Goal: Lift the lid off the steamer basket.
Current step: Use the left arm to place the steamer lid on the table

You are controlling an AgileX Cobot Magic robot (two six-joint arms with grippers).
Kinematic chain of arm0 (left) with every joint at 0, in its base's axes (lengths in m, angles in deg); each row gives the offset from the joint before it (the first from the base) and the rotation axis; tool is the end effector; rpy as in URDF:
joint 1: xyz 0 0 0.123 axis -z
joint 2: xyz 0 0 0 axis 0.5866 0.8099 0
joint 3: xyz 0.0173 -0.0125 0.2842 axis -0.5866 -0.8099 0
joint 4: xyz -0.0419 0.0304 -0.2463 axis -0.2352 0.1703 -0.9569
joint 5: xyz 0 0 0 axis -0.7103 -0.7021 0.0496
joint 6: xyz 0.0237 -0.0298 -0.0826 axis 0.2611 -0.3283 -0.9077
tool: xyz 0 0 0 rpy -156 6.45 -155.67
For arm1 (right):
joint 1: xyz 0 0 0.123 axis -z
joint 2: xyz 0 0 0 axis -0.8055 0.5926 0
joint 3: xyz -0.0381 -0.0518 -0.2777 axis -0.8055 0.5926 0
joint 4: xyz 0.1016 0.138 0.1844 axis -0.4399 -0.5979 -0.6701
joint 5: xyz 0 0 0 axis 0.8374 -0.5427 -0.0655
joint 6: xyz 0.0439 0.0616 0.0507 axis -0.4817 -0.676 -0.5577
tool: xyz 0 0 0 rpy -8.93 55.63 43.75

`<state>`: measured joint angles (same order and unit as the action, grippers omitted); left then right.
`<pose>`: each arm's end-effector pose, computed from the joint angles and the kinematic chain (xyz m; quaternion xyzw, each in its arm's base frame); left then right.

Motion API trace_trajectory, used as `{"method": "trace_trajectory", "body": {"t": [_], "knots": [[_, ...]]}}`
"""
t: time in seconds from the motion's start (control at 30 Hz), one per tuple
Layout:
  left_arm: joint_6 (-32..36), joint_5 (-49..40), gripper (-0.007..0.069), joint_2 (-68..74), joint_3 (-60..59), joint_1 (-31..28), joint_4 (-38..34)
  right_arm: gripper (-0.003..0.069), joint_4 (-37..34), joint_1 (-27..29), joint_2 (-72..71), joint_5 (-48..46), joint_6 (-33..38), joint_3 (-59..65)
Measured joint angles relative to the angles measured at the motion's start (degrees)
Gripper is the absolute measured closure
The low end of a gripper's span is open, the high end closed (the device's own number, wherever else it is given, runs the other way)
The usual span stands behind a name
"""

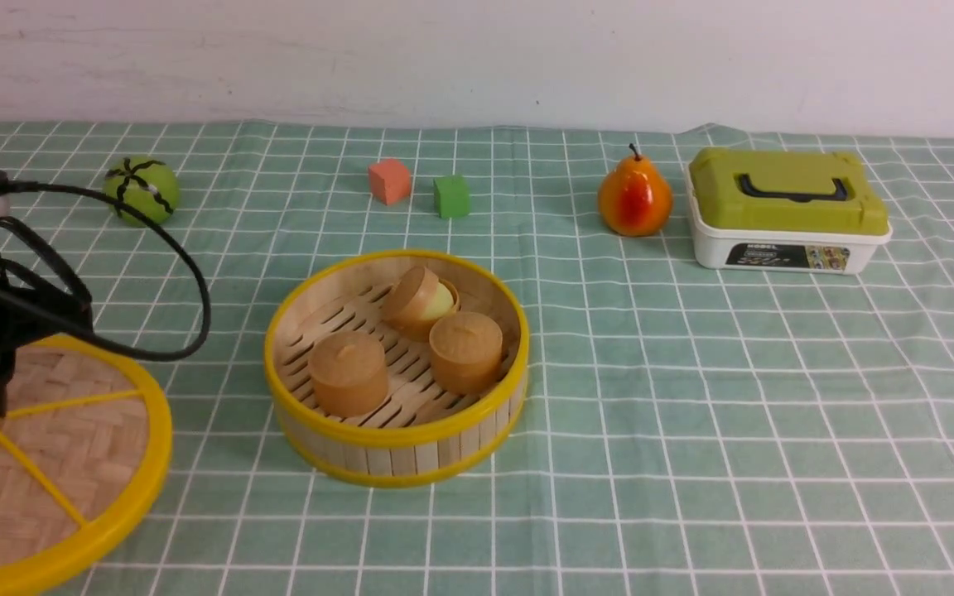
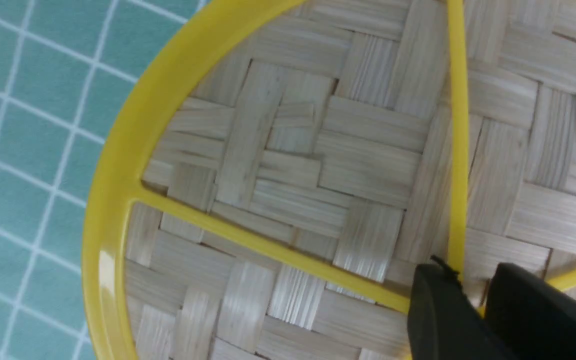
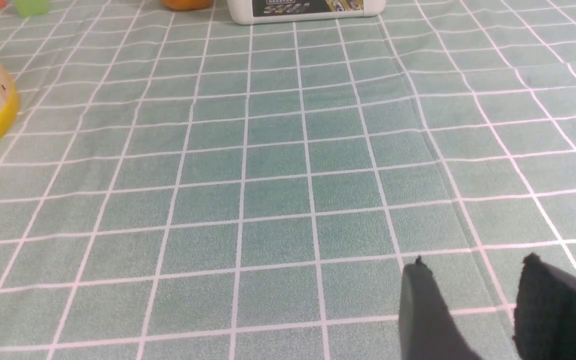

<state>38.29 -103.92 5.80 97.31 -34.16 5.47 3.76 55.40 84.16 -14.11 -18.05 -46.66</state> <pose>0.3176 0.0117 0.2721 -0.1882 0.9687 0.0916 0.1331 0.0521 -0.0009 0.1728 0.0707 0.8046 0.0391 0.5883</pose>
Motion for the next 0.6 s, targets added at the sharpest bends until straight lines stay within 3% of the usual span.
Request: {"method": "trace_trajectory", "body": {"t": [0.47, 0.6], "knots": [[-0.1, 13.2, 0.0516, 10.3, -0.1, 0.0, -10.8, 0.0418, 0.0, 0.0, 0.0, 0.0, 0.0, 0.0], [0.0, 14.6, 0.0454, 10.3, -0.1, 0.0, -11.3, 0.0418, 0.0, 0.0, 0.0, 0.0, 0.0, 0.0]]}}
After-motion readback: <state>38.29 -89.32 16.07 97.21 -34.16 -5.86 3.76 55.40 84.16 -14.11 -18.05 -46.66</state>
